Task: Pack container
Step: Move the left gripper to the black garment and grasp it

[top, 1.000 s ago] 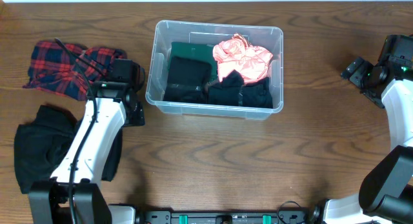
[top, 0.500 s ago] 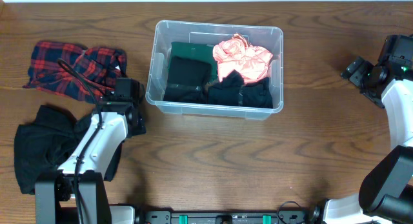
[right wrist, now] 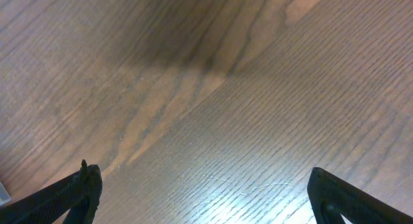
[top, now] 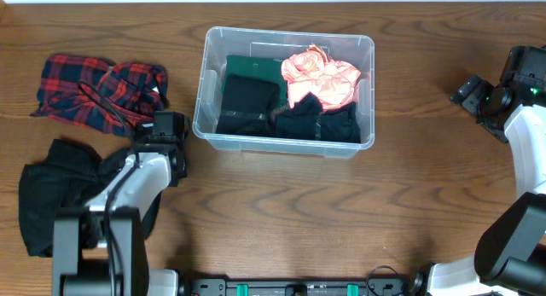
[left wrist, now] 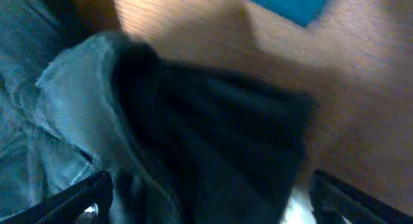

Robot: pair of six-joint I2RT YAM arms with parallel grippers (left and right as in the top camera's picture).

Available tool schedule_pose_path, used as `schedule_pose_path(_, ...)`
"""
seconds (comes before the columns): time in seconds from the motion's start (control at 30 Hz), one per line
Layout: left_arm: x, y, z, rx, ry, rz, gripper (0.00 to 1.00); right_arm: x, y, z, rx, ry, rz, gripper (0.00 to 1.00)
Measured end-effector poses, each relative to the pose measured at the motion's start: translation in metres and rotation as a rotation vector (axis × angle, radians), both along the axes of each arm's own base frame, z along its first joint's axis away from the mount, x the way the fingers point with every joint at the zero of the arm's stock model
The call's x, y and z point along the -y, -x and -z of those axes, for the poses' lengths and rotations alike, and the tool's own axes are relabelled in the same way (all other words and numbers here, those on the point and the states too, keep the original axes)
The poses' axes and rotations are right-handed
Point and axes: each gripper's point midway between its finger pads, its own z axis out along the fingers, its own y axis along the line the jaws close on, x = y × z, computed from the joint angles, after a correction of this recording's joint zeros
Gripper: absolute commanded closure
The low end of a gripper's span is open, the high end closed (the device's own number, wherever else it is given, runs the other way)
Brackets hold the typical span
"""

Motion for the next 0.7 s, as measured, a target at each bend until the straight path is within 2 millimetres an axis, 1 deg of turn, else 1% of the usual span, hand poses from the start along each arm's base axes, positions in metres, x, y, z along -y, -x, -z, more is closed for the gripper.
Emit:
schedule_pose_path(0.1, -0.005, -0.008, -0.001, 0.015, -0.039, -0.007, 0.0, 0.0, 0.0, 0.0, 0.0, 0.0, 0.0, 0.01)
schedule_pose_path(0.2, -0.011, -0.011, -0.001, 0.024, -0.073, -0.031, 0.2, 0.0, 0.0, 0.0, 0.0, 0.0, 0.0, 0.01)
schedule_pose_path(0.27, -0.013, -0.008, 0.001, 0.018, -0.09, -0.05, 0.48, 0.0, 0.0, 0.0, 0.0, 0.0, 0.0, 0.01)
schedule_pose_path(0.3, -0.013, -0.006, 0.004, 0.012, -0.088, -0.057, 0.56, 0.0, 0.0, 0.0, 0.0, 0.0, 0.0, 0.01)
schedule_pose_path(0.33, -0.014, -0.003, 0.007, -0.001, -0.088, -0.063, 0.68, 0.0, 0.0, 0.0, 0.0, 0.0, 0.0, 0.01)
schedule_pose_path(0.37, -0.014, 0.0, 0.008, -0.004, -0.088, -0.071, 0.75, 0.0, 0.0, 0.0, 0.0, 0.0, 0.0, 0.01)
schedule_pose_path(0.4, -0.014, 0.003, 0.008, -0.011, -0.09, -0.079, 0.79, 0.0, 0.0, 0.0, 0.0, 0.0, 0.0, 0.01)
schedule_pose_path(0.43, -0.014, 0.005, 0.007, -0.011, -0.09, -0.089, 0.87, 0.0, 0.0, 0.0, 0.0, 0.0, 0.0, 0.01)
schedule_pose_path(0.47, -0.014, 0.007, 0.006, -0.011, -0.088, -0.096, 0.93, 0.0, 0.0, 0.0, 0.0, 0.0, 0.0, 0.01)
schedule_pose_path(0.5, -0.014, 0.01, 0.004, -0.016, -0.088, -0.105, 0.94, 0.0, 0.0, 0.0, 0.0, 0.0, 0.0, 0.01)
schedule_pose_path(0.63, -0.014, 0.027, -0.01, -0.047, -0.077, -0.128, 0.94, 0.0, 0.0, 0.0, 0.0, 0.0, 0.0, 0.01)
schedule_pose_path(0.7, -0.012, 0.033, -0.026, -0.051, -0.061, -0.138, 0.94, 0.0, 0.0, 0.0, 0.0, 0.0, 0.0, 0.01)
